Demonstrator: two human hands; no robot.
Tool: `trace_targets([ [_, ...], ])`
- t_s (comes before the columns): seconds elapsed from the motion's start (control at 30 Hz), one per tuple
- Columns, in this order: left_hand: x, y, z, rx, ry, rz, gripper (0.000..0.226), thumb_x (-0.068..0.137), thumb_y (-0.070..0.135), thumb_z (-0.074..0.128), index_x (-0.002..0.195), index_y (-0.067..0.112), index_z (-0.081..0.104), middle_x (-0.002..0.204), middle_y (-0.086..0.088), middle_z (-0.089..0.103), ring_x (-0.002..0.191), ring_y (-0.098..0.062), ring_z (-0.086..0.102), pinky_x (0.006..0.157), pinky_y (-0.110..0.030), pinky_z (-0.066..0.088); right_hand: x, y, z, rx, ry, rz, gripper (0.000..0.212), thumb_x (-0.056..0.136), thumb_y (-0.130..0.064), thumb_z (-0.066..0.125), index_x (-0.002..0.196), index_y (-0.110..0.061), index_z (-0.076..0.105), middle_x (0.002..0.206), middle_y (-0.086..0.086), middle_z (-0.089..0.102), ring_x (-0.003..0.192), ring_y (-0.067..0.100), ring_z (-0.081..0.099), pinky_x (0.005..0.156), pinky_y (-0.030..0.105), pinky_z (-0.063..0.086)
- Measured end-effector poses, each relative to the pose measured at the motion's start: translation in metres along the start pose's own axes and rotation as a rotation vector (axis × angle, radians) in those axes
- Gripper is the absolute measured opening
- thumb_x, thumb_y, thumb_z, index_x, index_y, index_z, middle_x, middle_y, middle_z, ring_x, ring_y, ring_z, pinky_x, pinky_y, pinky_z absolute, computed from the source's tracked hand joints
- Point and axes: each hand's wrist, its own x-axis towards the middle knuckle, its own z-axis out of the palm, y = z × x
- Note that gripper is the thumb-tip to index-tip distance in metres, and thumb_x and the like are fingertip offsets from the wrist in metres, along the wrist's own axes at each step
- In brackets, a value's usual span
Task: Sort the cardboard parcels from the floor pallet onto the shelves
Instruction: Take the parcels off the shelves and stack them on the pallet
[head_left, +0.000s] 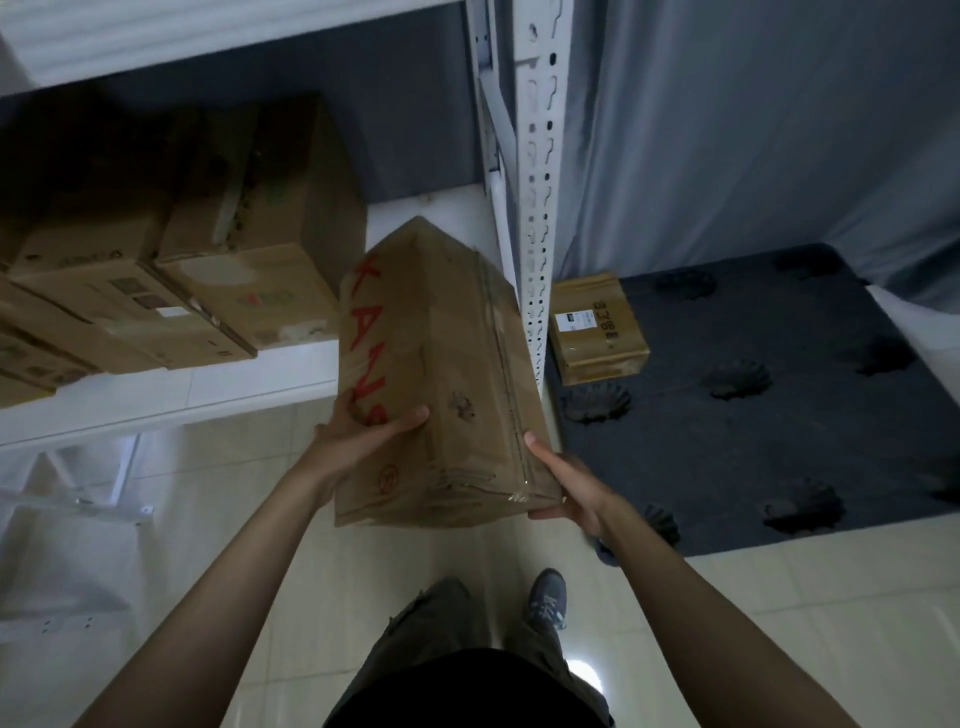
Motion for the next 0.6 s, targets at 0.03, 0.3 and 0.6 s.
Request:
trace_targets([
  [0.03, -0.006, -0.003, 0.000, 0.012, -0.017, -0.005, 0.129, 0.045, 0.082, 0.083, 0.153, 0.039, 0.028, 0.146, 0.007, 0.052, 0.135, -0.021, 0.048, 0.116, -0.049, 0.036, -0.006, 0.005, 0.001, 0.002, 0.029, -0.004, 0.102, 0.068, -0.071, 0.079, 0.144, -0.016, 0.039, 0.140, 0.008, 0.055, 0.120, 0.029, 0.062, 0.085, 0.053, 0.061],
  [0.3, -0.047, -0.033, -0.009, 0.137, -0.116, -0.002, 0.137, 0.036, 0.100, 0.063, 0.154, 0.048, 0.016, 0.154, 0.009, 0.043, 0.141, -0.028, 0.042, 0.116, -0.057, 0.033, -0.049, 0.042, 0.015, -0.019, 0.081, -0.041, 0.105, 0.058, -0.067, 0.087, 0.140, -0.027, 0.037, 0.129, 0.004, 0.061, 0.103, 0.025, 0.072, 0.069, 0.048, 0.063],
  [0.6, -0.101, -0.098, 0.000, 0.166, -0.203, 0.027, 0.147, 0.030, 0.102, 0.061, 0.157, 0.038, 0.021, 0.157, 0.005, 0.040, 0.142, -0.031, 0.039, 0.115, -0.055, 0.035, -0.111, 0.133, 0.034, 0.011, 0.211, 0.015, 0.094, 0.065, -0.061, 0.084, 0.138, -0.021, 0.041, 0.125, 0.006, 0.061, 0.102, 0.028, 0.071, 0.073, 0.054, 0.062],
])
